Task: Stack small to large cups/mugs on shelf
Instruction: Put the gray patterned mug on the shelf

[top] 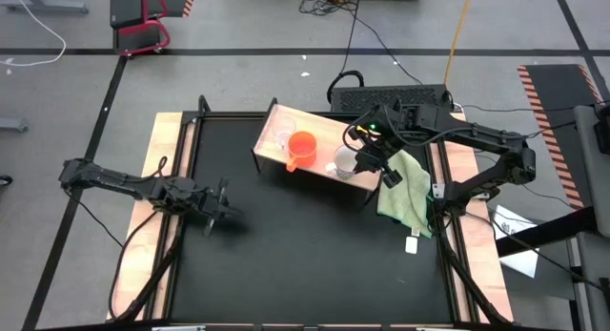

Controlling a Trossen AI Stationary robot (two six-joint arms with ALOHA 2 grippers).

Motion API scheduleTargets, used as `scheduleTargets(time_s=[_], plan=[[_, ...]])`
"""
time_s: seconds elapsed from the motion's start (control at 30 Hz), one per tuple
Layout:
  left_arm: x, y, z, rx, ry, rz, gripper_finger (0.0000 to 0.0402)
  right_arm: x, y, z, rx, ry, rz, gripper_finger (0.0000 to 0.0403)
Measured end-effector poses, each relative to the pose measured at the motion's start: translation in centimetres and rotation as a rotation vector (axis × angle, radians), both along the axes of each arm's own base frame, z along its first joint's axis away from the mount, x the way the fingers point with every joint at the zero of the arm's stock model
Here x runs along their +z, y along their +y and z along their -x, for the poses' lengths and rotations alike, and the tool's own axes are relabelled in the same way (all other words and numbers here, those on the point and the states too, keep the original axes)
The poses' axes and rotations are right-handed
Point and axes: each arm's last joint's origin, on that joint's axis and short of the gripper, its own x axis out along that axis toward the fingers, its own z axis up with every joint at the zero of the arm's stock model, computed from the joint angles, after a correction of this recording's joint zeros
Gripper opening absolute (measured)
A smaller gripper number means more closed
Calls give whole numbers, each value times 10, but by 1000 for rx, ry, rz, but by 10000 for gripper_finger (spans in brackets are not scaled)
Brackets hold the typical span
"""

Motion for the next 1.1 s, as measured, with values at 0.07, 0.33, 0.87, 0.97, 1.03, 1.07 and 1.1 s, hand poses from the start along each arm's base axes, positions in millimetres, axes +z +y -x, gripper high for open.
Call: scheduleTargets(time_s=[0.07,0.33,0.87,0.97,1.03,1.07,1.1], plan=[[0,0,0,-6,0,2,31,0,0,0,0,1,0,1],[0,-1,0,-36,1,9,31,0,-2,1,-8,7,3,1],[0,-1,0,-38,0,3,31,-1,-15,5,-53,15,10,3],[-1,-1,1,-38,10,2,31,-2,-17,5,-59,15,10,3],[-2,-1,1,-37,17,1,31,-2,-17,5,-59,15,10,3],[-2,-1,1,-38,16,1,31,-2,-17,5,-59,15,11,3],[-2,-1,1,-37,17,1,31,-2,-17,5,-57,15,12,3]])
